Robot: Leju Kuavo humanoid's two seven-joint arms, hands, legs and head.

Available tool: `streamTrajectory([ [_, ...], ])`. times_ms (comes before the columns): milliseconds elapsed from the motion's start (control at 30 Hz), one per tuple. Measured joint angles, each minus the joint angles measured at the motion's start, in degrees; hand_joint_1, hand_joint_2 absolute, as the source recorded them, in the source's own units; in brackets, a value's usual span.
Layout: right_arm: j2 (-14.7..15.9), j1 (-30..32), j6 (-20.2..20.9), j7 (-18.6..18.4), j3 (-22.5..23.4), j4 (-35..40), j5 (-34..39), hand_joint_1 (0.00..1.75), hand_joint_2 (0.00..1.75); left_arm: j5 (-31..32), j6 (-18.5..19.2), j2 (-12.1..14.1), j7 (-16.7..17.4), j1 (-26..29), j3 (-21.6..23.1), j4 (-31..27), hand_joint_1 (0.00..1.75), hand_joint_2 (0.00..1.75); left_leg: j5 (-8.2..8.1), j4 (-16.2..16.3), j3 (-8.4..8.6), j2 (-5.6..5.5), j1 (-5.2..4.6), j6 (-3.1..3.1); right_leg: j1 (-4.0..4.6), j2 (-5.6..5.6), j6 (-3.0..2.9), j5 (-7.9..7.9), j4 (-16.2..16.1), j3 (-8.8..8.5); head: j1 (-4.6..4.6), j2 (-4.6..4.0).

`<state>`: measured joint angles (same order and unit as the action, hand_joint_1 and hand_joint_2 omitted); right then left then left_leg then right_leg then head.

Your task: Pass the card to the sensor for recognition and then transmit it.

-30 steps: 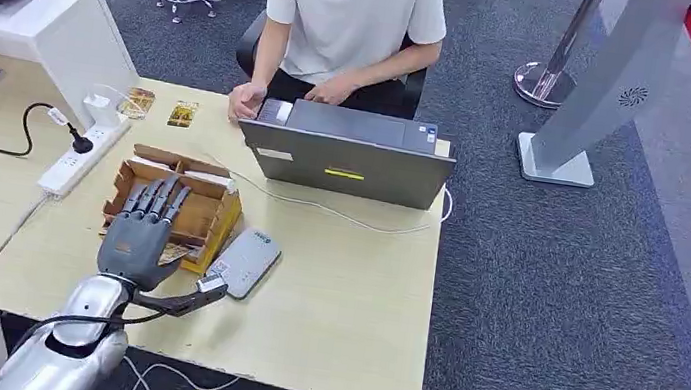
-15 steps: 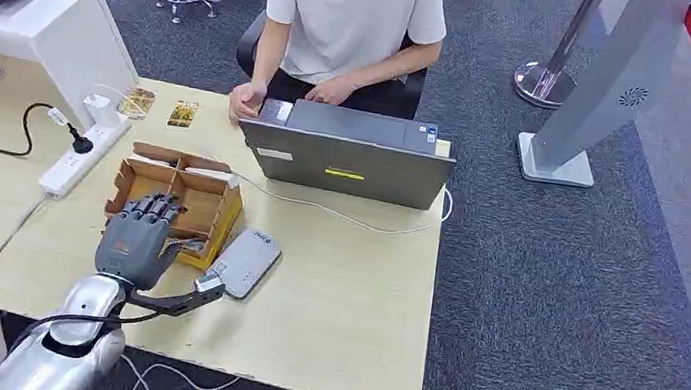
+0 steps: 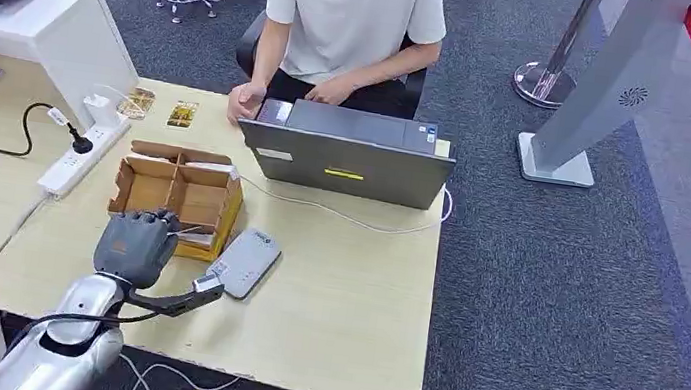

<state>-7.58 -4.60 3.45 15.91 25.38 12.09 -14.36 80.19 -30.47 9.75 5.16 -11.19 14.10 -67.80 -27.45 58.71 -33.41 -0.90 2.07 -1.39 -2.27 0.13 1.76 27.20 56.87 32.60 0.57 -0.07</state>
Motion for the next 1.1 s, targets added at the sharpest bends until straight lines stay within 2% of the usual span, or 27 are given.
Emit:
streamTrajectory([
  [233,0.0,0.0,0.0,-0.3,0.1,0.0,0.0,0.0,0.0,-0.4,-0.6,0.0,-0.5,0.0,0.0,0.0,1.75,1.75,0.0,0.0,0.0,0.0,0.0,0.0,0.0,0.0,0.0,0.0,0.0,0.0,0.0,0.0],
  [300,0.0,0.0,0.0,-0.2,0.2,0.0,0.2,0.0,0.0,-1.9,-1.5,0.0,-2.4,0.5,0.0,-1.1,1.75,1.75,0.0,0.0,0.01,0.0,0.0,0.0,0.0,0.01,0.0,0.0,0.0,0.01,0.0,0.0],
  [367,0.0,0.2,0.0,0.2,0.5,0.0,0.5,0.0,0.0,-3.1,-0.9,0.0,-3.4,1.4,0.0,-4.6,1.75,1.75,0.0,0.0,0.0,0.0,0.0,0.0,0.0,0.01,0.0,0.0,0.0,0.02,0.0,0.0],
  [500,0.0,0.9,0.2,1.3,1.5,0.0,1.0,0.0,0.0,-5.6,1.5,0.2,-5.0,2.8,1.6,-15.2,1.75,1.75,-0.01,0.0,-0.02,-0.01,0.0,0.0,0.0,-0.01,0.0,0.01,0.0,0.02,-0.02,0.0],
  [633,0.0,1.7,0.3,2.3,2.4,0.0,1.2,0.0,0.0,-9.5,2.3,1.7,-6.6,2.3,3.6,-26.1,1.75,1.75,-0.01,0.0,-0.01,0.01,0.0,0.0,0.0,0.01,0.0,0.01,0.0,0.04,0.0,0.0],
  [767,0.0,1.9,0.5,2.2,2.8,0.0,0.5,0.0,0.0,-13.3,1.9,3.0,-7.5,-0.9,3.8,-31.2,1.75,1.75,0.05,0.0,0.0,-0.01,0.01,-0.05,0.01,-0.02,0.0,0.0,0.0,0.03,0.0,0.0],
  [833,0.0,1.6,0.6,1.5,2.8,0.0,-0.5,0.0,0.0,-11.3,2.1,3.5,-6.2,-4.4,3.7,-30.6,1.75,1.75,0.1,0.0,0.0,-0.04,0.03,-0.06,0.02,-0.05,-0.03,-0.03,0.0,0.02,0.0,0.0],
  [933,0.0,1.3,0.6,0.9,2.8,0.0,-1.1,0.0,0.0,-11.1,1.4,4.1,-6.7,-9.1,2.8,-27.8,1.75,1.75,0.17,0.0,0.02,-0.02,0.03,-0.12,0.02,-0.04,-0.1,-0.14,0.1,0.0,0.0,0.0],
  [1000,0.0,1.1,0.7,0.2,2.8,0.0,-1.9,0.0,0.0,-7.6,0.3,4.5,-5.3,-11.3,2.4,-25.6,1.75,1.75,0.2,0.0,0.02,-0.02,0.03,-0.1,0.02,-0.02,-0.09,-0.15,0.1,0.01,0.0,0.0],
  [1067,0.0,0.7,0.8,-0.8,2.6,0.0,-2.8,0.0,0.0,-4.3,-2.5,4.9,-4.5,-14.1,1.8,-21.5,1.75,1.75,0.21,0.0,0.02,-0.03,0.03,-0.08,0.02,-0.03,-0.09,-0.15,0.1,0.0,0.0,0.0],
  [1100,-0.1,0.5,0.8,-1.2,2.5,0.0,-3.1,0.0,0.0,-4.5,-4.3,5.3,-4.7,-15.6,1.0,-18.0,1.75,1.75,0.21,0.0,0.02,-0.02,0.03,-0.08,0.02,-0.01,-0.12,-0.18,0.1,0.01,-0.04,0.0],
])
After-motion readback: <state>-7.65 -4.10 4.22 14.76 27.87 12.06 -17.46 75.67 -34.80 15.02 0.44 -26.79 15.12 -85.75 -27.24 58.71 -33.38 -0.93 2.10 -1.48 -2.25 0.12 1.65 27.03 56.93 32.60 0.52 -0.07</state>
